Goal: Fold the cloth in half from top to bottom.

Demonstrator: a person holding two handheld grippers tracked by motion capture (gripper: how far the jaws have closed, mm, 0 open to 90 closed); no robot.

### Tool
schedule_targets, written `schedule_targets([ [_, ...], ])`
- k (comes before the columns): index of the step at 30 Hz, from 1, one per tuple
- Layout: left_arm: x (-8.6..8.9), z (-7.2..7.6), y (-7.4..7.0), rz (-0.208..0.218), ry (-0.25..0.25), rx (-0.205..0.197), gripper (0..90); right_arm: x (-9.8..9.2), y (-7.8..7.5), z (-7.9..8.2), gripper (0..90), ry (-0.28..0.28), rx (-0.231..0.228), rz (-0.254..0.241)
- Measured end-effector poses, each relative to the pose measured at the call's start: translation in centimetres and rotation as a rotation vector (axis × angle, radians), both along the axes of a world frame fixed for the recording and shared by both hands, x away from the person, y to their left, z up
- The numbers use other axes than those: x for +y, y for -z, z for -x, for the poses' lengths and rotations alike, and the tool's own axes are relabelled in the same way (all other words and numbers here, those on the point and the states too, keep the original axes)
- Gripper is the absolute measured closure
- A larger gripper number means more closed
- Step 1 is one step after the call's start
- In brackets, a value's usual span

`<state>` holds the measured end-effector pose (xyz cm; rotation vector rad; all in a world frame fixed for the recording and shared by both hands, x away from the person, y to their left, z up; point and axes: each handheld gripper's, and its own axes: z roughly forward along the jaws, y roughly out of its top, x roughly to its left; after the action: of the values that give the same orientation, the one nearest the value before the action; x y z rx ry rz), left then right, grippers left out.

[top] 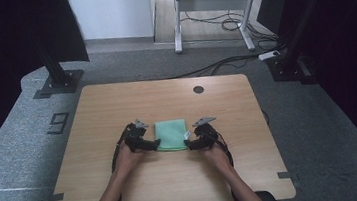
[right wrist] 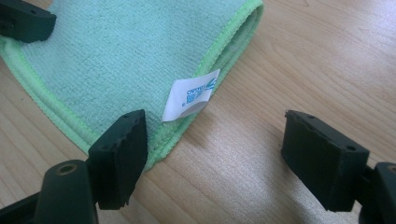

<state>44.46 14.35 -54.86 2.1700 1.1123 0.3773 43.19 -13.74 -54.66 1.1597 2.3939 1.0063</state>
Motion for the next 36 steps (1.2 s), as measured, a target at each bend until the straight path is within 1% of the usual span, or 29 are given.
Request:
schedule_targets([
  [4,0.0,-0.1,0.0,0.004,0.001,0.002,0.0,0.1,-0.1,0.1,23.4,0.004,0.004,0.002],
  [9,0.1,-0.7,0.0,0.000,-0.017,0.001,0.0,0.3,-0.1,0.3,23.6,-0.001,0.006,0.002],
  [14,0.1,-0.6,0.0,0.006,-0.023,0.002,0.0,0.3,-0.1,0.3,23.8,-0.006,0.009,0.002],
  [16,0.1,-0.5,-0.2,0.008,-0.032,0.012,0.0,0.3,-0.1,0.3,23.8,-0.007,0.013,0.004],
  [17,0.0,-0.4,-0.3,0.002,-0.032,0.014,0.0,0.3,-0.2,0.3,23.7,-0.005,0.016,0.001],
  [20,-0.2,0.0,-1.1,-0.029,-0.022,-0.008,0.8,0.1,-0.4,0.2,22.7,-0.002,0.028,-0.027],
  [23,-0.3,0.6,-1.9,-0.041,0.000,-0.018,0.9,-0.1,-1.0,0.3,21.6,-0.010,0.011,-0.036],
  [27,-0.2,1.8,-2.5,-0.033,0.032,-0.026,0.7,-0.5,-1.9,0.7,18.4,-0.028,-0.013,-0.038],
  [29,0.1,2.3,-2.6,-0.038,0.040,-0.028,0.2,-0.6,-2.1,0.9,14.4,-0.038,-0.018,-0.019],
  [30,0.3,2.5,-2.6,-0.036,0.044,-0.026,0.2,-0.7,-2.1,1.0,14.4,-0.039,-0.022,-0.016],
  [33,1.0,3.1,-2.7,-0.027,0.051,-0.019,0.0,-0.9,-2.2,1.3,13.2,-0.061,-0.010,-0.023],
  [36,1.8,3.7,-2.8,-0.001,0.043,-0.026,0.0,-1.1,-2.2,1.7,7.6,-0.078,-0.011,-0.010],
])
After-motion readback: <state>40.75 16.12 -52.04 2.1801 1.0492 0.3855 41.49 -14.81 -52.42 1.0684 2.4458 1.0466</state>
